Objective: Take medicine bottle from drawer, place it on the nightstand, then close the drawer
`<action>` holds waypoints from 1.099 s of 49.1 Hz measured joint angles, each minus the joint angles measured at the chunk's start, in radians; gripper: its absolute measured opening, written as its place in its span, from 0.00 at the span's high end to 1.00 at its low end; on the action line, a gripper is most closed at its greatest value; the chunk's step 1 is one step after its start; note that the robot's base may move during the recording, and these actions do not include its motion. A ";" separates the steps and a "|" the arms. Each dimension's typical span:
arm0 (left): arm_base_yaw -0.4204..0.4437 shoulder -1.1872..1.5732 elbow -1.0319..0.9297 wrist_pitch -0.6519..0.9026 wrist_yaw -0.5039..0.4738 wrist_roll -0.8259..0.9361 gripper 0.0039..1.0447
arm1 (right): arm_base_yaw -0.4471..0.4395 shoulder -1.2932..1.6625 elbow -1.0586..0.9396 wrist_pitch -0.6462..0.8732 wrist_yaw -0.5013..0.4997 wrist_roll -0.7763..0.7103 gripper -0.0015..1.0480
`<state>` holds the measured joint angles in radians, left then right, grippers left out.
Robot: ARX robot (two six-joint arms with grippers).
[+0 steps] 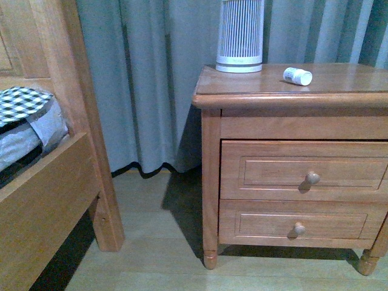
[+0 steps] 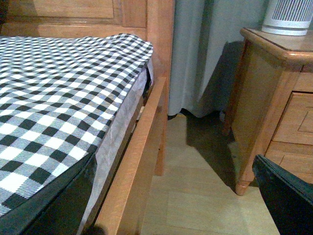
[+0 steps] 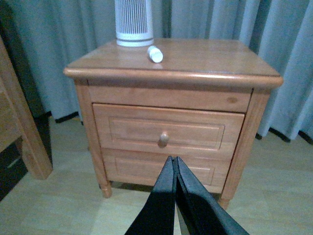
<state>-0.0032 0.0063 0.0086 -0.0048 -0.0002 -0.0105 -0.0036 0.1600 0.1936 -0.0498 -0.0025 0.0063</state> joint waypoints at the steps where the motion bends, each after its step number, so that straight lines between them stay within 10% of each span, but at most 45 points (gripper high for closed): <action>1: 0.000 0.000 0.000 0.000 0.000 0.000 0.06 | 0.000 -0.006 -0.014 0.003 0.000 0.000 0.97; 40: 0.000 0.000 0.000 0.000 0.000 0.000 0.06 | 0.000 -0.149 -0.179 0.046 0.001 -0.002 0.96; 54: 0.000 0.000 0.000 0.000 0.000 0.000 0.06 | 0.000 -0.153 -0.179 0.046 0.001 -0.003 0.37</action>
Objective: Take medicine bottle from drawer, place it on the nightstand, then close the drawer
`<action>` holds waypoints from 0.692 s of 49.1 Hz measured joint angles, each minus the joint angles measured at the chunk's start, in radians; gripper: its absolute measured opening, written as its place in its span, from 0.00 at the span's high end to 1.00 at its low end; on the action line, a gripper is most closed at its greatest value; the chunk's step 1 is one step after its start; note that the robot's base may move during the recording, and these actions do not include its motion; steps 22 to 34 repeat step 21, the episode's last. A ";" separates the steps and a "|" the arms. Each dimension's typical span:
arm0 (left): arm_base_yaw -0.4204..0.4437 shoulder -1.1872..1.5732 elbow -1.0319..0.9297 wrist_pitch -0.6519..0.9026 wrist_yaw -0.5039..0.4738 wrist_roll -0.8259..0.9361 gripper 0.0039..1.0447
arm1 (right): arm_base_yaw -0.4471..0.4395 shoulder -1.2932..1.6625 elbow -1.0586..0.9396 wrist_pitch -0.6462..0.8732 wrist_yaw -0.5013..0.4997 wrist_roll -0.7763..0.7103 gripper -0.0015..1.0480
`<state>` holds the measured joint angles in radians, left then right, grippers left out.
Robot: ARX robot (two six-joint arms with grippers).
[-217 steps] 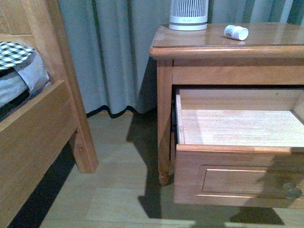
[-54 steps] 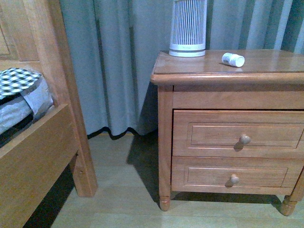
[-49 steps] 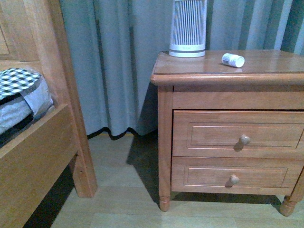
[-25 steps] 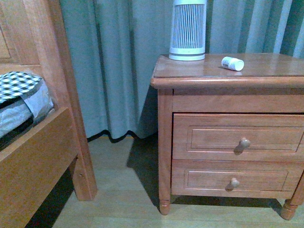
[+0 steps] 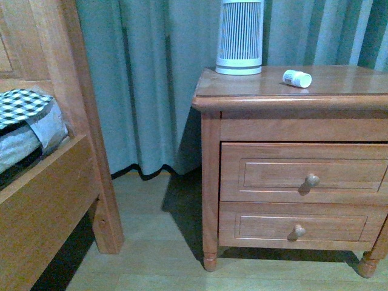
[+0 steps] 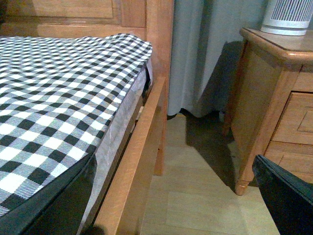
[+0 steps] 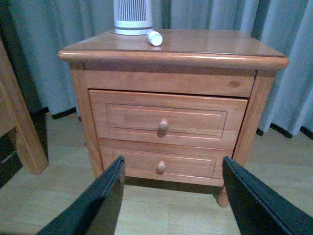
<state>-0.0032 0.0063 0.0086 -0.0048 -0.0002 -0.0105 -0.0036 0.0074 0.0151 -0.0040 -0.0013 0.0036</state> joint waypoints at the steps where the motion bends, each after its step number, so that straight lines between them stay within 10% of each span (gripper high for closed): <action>1: 0.000 0.000 0.000 0.000 0.000 0.000 0.06 | 0.000 0.000 0.000 0.000 0.000 0.000 0.33; 11: 0.000 0.000 0.000 0.000 0.000 0.000 0.06 | 0.000 0.000 0.000 0.000 0.000 0.000 0.05; 34: 0.000 0.000 0.000 0.000 0.000 0.000 0.06 | 0.000 0.000 0.000 0.000 0.000 0.000 0.07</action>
